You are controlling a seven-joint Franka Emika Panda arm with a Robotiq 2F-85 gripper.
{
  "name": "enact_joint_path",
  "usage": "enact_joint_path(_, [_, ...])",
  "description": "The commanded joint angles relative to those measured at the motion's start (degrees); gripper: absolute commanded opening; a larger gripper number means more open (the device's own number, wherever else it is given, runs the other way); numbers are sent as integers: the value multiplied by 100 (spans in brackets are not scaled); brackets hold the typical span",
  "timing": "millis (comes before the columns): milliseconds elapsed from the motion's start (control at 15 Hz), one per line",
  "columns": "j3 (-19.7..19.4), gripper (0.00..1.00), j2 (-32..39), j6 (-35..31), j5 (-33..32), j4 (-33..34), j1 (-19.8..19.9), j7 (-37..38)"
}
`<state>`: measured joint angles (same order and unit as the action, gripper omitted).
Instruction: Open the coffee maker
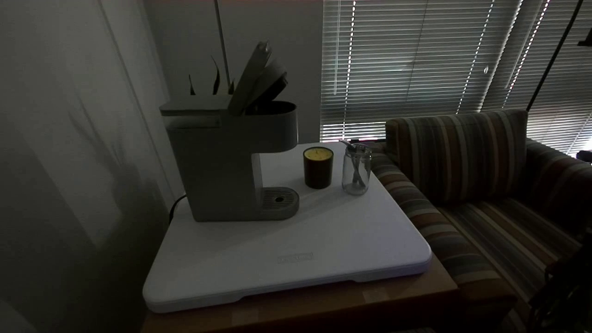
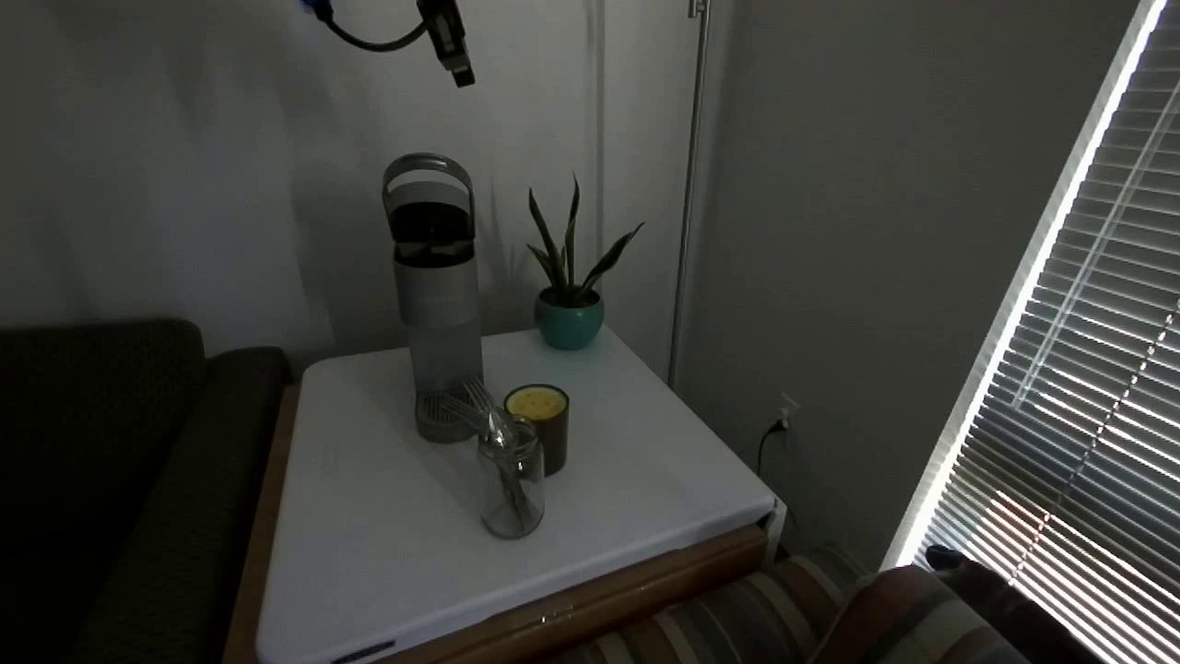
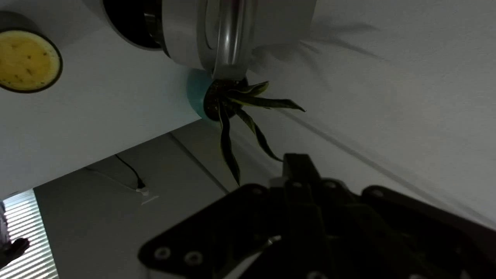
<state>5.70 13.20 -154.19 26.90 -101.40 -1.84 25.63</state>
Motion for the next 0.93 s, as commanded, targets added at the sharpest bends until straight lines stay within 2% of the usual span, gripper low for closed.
enact_joint_path(0, [-85,0,-323,427,-38,-308,-52,68])
enact_joint_path(267, [-133,0,-475,814,-139,-463,-67,162])
enact_joint_path(400, [-155,25,-535,980,-180,-535,-68,203])
enact_joint_path(867, [-212,76,-647,1263,-289,-732,-74,417])
